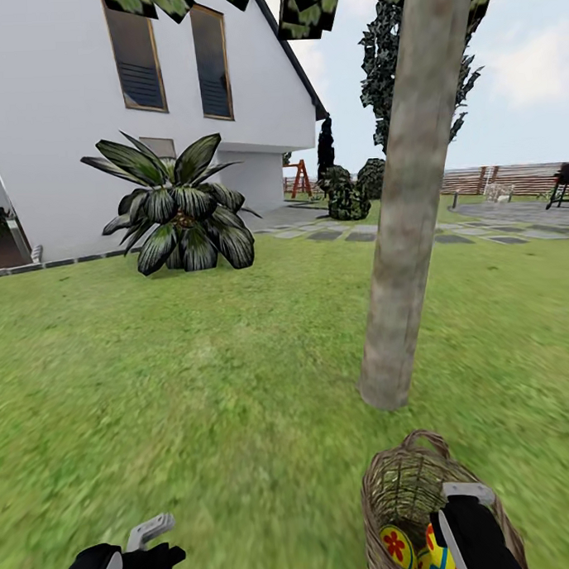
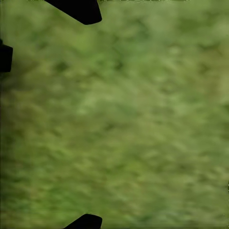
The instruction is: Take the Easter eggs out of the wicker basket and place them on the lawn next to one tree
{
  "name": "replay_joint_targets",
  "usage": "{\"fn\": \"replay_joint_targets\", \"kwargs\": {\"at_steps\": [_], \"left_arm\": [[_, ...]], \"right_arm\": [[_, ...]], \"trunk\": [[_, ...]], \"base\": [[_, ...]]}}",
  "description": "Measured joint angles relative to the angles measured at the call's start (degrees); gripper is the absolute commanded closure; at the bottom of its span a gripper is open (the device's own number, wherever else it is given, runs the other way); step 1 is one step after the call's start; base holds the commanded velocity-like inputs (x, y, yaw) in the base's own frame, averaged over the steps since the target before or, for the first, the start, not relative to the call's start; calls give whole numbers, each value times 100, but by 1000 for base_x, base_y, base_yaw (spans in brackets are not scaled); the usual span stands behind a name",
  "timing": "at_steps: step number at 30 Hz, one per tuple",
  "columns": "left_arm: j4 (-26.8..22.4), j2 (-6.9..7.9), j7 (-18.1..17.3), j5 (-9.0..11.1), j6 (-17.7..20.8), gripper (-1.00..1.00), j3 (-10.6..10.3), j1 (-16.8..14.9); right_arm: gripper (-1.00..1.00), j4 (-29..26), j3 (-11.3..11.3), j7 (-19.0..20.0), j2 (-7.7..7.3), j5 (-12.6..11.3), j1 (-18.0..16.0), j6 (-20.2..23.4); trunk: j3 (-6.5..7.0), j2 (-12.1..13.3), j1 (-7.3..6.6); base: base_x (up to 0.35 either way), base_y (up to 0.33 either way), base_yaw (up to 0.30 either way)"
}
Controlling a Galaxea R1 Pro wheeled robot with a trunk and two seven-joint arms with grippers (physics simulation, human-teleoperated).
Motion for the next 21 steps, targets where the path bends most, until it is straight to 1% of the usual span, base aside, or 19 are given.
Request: {"fn": "replay_joint_targets", "kwargs": {"at_steps": [5,21], "left_arm": [[0,-5,0,0,0,-100,0,0],[-9,-5,-15,0,0,-100,0,0]], "right_arm": [[100,78,0,0,2,-7,-1,-9],[100,86,2,0,0,-8,0,-18]], "trunk": [[90,201,-110],[377,842,-461]], "base": [[0,0,0],[0,0,0]]}}
